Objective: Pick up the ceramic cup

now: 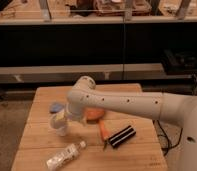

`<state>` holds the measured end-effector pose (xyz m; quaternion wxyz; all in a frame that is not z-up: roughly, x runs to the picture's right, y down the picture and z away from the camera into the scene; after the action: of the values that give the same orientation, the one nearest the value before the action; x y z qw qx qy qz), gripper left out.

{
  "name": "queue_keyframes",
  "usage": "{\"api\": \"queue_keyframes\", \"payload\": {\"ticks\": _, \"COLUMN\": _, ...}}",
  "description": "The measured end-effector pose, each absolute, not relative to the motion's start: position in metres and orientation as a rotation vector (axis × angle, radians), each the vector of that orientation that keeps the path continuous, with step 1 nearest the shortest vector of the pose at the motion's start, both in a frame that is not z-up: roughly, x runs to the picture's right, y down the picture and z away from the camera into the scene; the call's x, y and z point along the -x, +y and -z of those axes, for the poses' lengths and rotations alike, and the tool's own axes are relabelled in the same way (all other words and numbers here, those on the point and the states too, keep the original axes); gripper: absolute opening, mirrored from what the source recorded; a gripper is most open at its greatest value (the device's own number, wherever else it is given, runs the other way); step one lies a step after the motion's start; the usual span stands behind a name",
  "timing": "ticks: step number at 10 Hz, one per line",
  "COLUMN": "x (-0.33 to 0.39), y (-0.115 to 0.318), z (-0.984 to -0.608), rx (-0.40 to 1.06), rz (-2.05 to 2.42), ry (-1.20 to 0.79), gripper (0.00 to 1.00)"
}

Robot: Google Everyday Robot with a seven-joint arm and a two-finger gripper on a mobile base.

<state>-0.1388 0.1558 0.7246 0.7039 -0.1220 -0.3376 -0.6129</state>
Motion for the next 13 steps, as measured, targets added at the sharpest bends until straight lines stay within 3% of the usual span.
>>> {"api": "queue_keyframes", "payload": {"ticks": 5, "x": 0.144, "y": 0.153, "z": -0.755, "rx": 0.275, "rz": 1.346, "ry": -0.720, "gripper": 0.80}}
{"api": "queue_keyframes", "payload": {"ticks": 13, "x": 0.148, "y": 0.168, "z": -0.770, "rx": 0.263, "rz": 1.352, "ry": -0.738, "gripper": 0.80}}
